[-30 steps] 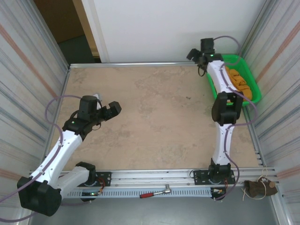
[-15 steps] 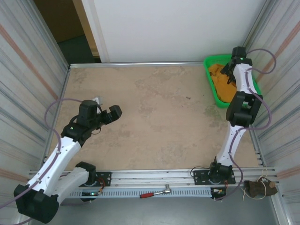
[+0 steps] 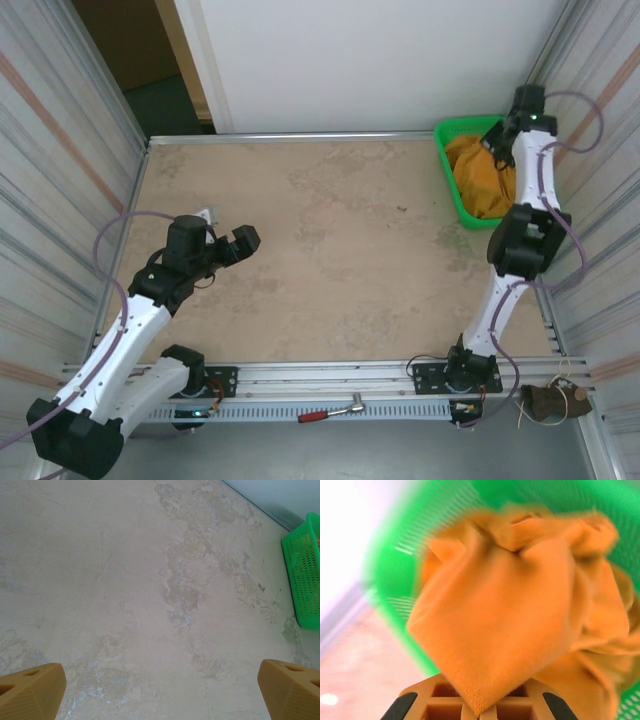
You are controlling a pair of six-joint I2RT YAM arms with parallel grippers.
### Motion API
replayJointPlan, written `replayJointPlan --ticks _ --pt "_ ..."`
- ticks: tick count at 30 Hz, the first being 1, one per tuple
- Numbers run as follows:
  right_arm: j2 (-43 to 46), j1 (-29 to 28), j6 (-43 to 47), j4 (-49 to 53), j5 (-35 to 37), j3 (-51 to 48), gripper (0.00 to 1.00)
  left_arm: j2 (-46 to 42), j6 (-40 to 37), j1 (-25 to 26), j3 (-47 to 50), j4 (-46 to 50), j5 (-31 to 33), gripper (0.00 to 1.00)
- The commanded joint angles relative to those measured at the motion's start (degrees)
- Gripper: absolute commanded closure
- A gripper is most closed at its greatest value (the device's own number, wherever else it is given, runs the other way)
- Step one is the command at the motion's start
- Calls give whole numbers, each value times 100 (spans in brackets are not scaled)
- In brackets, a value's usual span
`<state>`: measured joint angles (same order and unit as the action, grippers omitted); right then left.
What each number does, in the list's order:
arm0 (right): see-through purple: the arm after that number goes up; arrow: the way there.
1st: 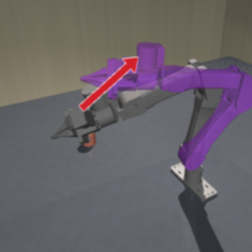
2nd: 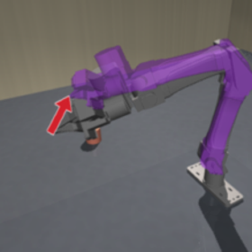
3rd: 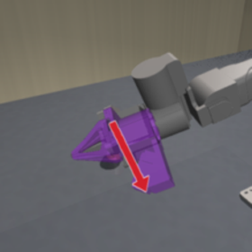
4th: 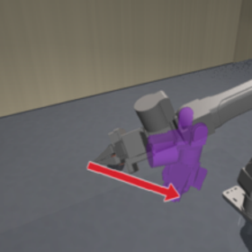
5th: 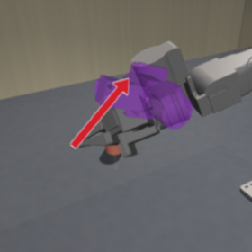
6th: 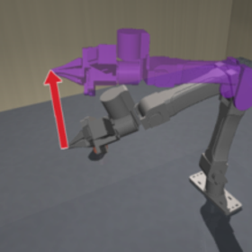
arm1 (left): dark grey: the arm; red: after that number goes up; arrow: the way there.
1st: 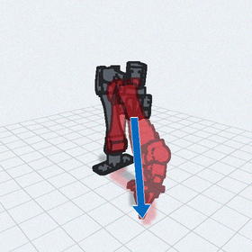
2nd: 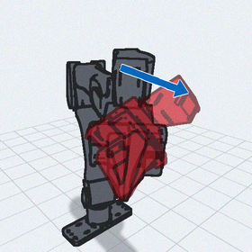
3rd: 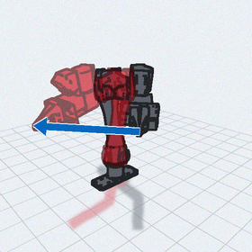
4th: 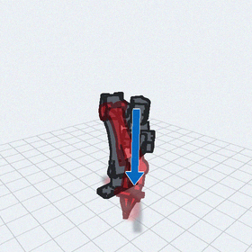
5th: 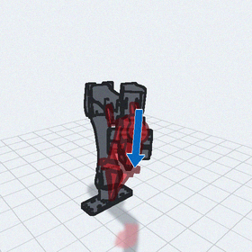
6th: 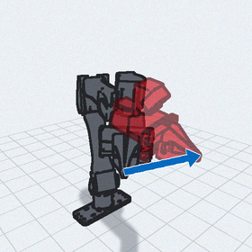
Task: Fold the inside-out t-shirt
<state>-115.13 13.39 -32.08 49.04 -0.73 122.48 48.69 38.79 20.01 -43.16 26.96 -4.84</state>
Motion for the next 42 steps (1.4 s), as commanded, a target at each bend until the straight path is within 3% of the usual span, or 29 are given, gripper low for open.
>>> replayJointPlan --ticks 1,10,13,16,17,18,19,20,21,28,33,37,42 --pt "1401 -464 -261 -692 -1015 528 100 17 -110 38 -21 -74 61 1" --pt "1964 -2455 -230 -1059 -1284 1428 100 138 -241 40 -67 -112 82 1" --pt "2022 -2902 -159 -1109 -1028 843 100 67 -231 38 -32 -86 140 1" --pt "2317 -3242 -276 -1792 -740 -767 100 10 -232 38 14 -91 215 1" --pt "2430 -3349 -383 -2110 -652 -1404 94 -7 -240 39 25 -78 234 1" --pt "2503 -3455 -409 -2456 -672 -2216 63 -15 -245 40 36 -69 243 1" --pt "2487 -3543 -382 -2556 -626 -2647 41 -19 -247 43 49 -60 250 1" --pt "2391 -3579 -347 -2407 -671 -2897 27 -24 -250 40 44 -51 268 1" --pt "2315 -3580 -204 -2184 -792 -3023 21 -32 -277 38 26 -11 283 1" --pt "3279 -3493 -82 -2048 -46 -4775 19 78 -509 38 -142 88 408 1" --pt "3663 -3721 -300 -1905 -43 -5851 20 521 -580 47 -171 151 211 1" --pt "3703 -4592 -625 -2150 53 -6411 21 1031 -615 31 -153 483 726 1" --pt "3143 -5734 -1041 -2530 180 -6394 21 1944 -918 -114 -382 241 733 1"
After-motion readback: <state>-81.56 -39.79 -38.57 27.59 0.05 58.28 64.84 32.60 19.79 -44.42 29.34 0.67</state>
